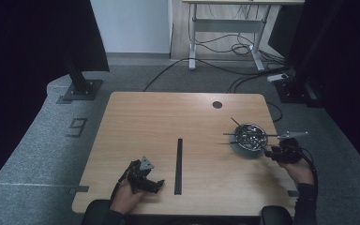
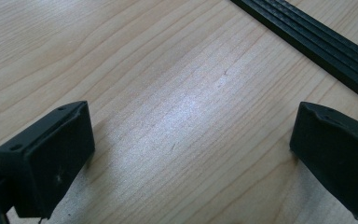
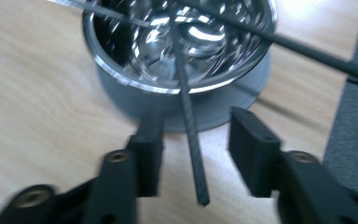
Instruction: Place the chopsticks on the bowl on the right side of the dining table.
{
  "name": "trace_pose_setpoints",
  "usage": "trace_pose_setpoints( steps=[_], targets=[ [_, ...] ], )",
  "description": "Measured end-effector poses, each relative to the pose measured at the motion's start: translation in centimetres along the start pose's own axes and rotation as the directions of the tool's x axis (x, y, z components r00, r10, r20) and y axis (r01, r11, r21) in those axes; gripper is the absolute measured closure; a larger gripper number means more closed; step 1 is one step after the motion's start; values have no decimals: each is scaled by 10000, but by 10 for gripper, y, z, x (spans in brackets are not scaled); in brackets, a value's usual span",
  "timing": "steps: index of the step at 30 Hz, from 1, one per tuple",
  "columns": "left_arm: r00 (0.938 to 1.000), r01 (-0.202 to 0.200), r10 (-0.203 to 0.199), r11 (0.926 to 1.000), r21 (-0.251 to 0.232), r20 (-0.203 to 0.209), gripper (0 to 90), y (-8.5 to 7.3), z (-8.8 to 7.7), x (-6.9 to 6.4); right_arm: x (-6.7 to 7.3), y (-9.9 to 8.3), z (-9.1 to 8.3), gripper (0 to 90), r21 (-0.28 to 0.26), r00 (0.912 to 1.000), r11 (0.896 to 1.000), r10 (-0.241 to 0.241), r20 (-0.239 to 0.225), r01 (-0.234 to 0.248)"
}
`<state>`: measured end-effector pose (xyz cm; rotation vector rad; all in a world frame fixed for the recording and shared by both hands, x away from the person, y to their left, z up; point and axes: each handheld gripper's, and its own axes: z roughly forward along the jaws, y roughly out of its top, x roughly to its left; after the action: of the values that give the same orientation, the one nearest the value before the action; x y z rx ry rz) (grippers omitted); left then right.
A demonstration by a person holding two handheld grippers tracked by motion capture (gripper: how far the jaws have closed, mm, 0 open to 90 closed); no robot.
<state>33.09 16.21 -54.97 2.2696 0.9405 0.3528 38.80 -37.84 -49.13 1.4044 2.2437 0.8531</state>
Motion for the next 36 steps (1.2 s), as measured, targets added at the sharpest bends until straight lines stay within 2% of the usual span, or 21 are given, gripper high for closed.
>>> trace_pose_setpoints(
  steps=[2,3,6,9,15,22,23,36],
  targets=[
    [10000,-1,1,10000,1,1,0,0,0,0,2,3,2,389,-210,9994,9997,151,314,-144],
    [10000,0,0,10000,0,0,0,0,0,0,3,5,4,348,-383,9977,9990,246,625,-223],
    [10000,0,0,10000,0,2,0,0,0,0,4,6,7,324,-436,9959,9984,395,815,-360],
    [10000,0,0,10000,-2,0,0,0,0,0,4,6,12,320,-363,9900,9979,570,1288,-527],
    [10000,-2,2,10000,-1,1,0,0,0,0,-2,2,11,321,-496,9836,9954,885,1568,-817],
    [10000,-2,2,10000,-1,2,0,0,0,0,-7,0,10,320,-542,9771,9944,994,1879,-908],
    [10000,-2,2,10000,-1,2,0,0,0,0,-9,0,10,312,-597,9740,9937,1051,2009,-949],
    [10000,-2,2,10000,-1,1,0,0,0,0,-15,1,14,291,-849,9623,9918,1142,2470,-959]
  ],
)
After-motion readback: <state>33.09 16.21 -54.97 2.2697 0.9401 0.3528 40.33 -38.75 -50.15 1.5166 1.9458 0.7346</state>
